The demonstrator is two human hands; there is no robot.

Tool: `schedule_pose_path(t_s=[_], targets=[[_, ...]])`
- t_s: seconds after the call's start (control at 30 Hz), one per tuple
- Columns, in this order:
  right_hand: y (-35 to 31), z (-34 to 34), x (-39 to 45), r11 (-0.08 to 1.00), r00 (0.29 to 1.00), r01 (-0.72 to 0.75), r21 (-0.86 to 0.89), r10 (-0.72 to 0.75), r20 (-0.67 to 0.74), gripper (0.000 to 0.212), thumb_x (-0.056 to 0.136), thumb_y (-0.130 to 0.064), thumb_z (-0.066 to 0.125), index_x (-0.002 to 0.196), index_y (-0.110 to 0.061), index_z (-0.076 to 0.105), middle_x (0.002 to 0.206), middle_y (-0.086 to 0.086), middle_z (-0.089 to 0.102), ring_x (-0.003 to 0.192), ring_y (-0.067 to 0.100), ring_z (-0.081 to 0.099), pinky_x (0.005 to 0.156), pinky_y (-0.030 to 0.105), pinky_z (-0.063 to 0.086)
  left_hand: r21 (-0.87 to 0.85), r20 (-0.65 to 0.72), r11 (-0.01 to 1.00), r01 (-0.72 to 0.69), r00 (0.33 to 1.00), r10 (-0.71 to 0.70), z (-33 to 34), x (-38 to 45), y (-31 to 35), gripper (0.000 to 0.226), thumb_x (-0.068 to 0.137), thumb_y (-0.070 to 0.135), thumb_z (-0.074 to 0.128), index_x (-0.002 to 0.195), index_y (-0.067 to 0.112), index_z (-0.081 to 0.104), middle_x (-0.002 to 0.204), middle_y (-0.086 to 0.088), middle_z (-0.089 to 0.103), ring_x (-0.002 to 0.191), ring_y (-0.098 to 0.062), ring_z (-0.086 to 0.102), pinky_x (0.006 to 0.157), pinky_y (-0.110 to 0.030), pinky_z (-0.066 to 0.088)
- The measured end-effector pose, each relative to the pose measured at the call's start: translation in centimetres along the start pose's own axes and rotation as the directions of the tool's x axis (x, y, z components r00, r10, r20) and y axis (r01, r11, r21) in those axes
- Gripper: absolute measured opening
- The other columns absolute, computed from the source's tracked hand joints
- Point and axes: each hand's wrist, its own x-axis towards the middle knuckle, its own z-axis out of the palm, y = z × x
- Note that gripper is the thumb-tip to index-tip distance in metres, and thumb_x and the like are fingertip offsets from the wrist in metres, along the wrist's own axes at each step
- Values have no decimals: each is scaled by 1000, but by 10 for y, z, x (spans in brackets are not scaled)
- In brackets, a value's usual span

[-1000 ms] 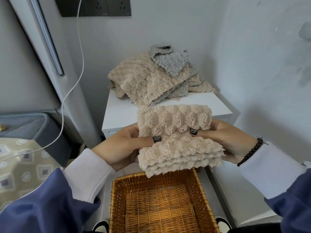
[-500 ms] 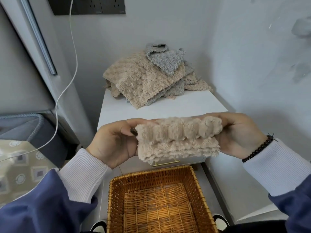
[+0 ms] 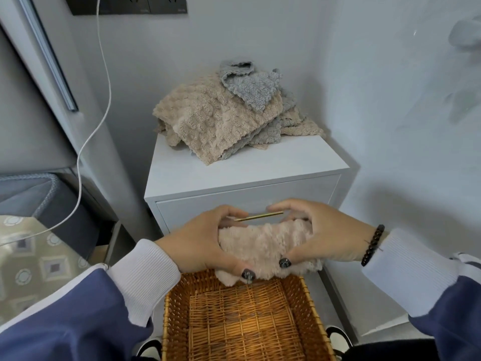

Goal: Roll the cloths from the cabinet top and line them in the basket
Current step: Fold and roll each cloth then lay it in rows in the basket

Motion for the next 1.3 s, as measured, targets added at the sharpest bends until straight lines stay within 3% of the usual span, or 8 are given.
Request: schedule_pose_path(t_s=[0.07,0.2,0.33,0.6,0.77,0.9,1.07,1.3], targets=[[-2,10,2,988,998,13,-154,-3,66,67,64,-30,86,122,-39,54,102,-25,56,91,-9,56,81,10,45,142,90,989,28,995,-41,6,0,2,68,54,34,93,113,34,59,107,18,64,100,1,61,90,-23,52],[-1,34,7,955,988,7,-298,40,151,50,69,-35,83,114,-29,63,96,-16,58,93,5,56,75,17,45,325,155,945,36,984,-91,17,4,-6,41,67,29,85,98,36,59,94,16,65,89,-2,62,78,-22,53],[4,46,14,943,988,-6,-334,56,141,43,74,-34,78,113,-25,62,101,-8,62,91,9,57,70,17,43,367,114,929,49,989,-97,23,8,-20,35,74,24,78,94,37,52,91,16,58,86,-5,58,70,-20,47],[37,80,38,941,973,-87,-327,150,174,34,80,-29,70,111,-17,62,109,2,64,97,17,59,78,26,48,408,2,898,163,984,-180,26,7,-62,35,75,35,73,103,34,51,99,13,61,89,-6,58,81,-28,53],[80,118,51,925,938,-267,-269,314,149,29,83,-29,66,108,-19,58,108,1,61,100,18,58,81,27,49,452,-60,846,284,956,-289,29,12,-106,48,89,25,60,133,24,42,97,8,67,90,-10,63,86,-30,54],[122,147,58,861,881,-444,-247,470,56,12,86,-30,56,95,-22,56,99,-1,61,93,19,59,79,29,50,395,-46,844,363,925,-377,33,20,-136,53,91,21,57,140,21,38,102,9,67,96,-10,63,90,-30,53],[159,188,61,763,766,-641,-81,642,-11,6,83,-30,53,82,-24,54,88,-3,60,81,17,57,73,28,49,103,28,912,397,915,-402,77,47,-154,41,91,22,58,131,24,47,98,11,63,94,-6,59,79,-17,46],[187,230,80,667,674,-729,151,738,-8,16,83,-29,53,95,-20,60,93,1,64,80,19,61,67,27,51,-184,128,853,488,873,-471,141,95,-183,30,91,14,55,121,17,52,107,-1,61,97,-14,62,64,-15,45]])
